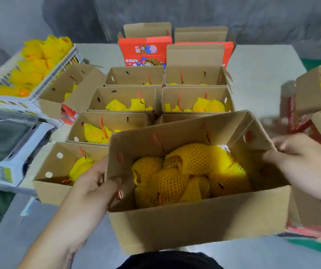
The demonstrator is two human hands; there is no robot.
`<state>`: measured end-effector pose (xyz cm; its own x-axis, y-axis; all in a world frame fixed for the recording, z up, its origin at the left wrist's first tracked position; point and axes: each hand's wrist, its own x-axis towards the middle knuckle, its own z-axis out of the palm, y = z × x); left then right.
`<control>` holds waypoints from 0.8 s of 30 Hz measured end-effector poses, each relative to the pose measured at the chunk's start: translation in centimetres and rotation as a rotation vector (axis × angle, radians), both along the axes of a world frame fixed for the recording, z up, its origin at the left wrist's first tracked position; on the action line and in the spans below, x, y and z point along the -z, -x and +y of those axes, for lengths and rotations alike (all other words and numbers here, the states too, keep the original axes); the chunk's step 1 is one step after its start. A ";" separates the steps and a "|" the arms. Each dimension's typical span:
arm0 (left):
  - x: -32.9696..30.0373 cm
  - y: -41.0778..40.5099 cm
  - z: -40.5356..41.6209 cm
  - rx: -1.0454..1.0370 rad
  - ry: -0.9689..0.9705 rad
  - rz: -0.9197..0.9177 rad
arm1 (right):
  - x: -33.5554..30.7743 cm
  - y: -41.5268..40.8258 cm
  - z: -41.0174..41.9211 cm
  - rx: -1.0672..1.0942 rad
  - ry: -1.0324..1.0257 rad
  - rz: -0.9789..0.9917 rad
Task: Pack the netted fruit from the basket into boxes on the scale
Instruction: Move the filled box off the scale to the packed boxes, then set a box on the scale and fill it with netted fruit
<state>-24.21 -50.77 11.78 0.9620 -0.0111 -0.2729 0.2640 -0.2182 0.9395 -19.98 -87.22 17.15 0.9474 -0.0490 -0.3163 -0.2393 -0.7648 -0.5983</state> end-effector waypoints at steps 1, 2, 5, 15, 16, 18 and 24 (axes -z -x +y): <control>-0.9 0.5 0.9 -0.017 0.004 -0.030 | -0.8 -0.3 0.9 -0.025 0.005 -0.031; -1.6 1.0 2.0 -0.050 -0.001 -0.059 | -1.5 -0.8 2.2 -0.052 0.006 -0.058; -2.6 2.4 6.7 -0.186 -0.037 -0.140 | -3.6 -2.4 7.5 -0.147 -0.006 -0.115; -2.6 5.7 28.6 -0.485 -0.123 -0.266 | -2.8 -5.7 31.3 -0.332 -0.135 -0.184; -2.6 5.9 30.9 -0.504 -0.134 -0.270 | -2.4 -5.9 33.8 -0.342 -0.148 -0.184; -2.9 6.4 35.0 -0.573 -0.177 -0.266 | -1.8 -6.1 38.6 -0.364 -0.175 -0.181; -3.9 6.4 45.4 -0.636 -0.208 -0.234 | -0.4 -7.2 50.6 -0.389 -0.174 -0.167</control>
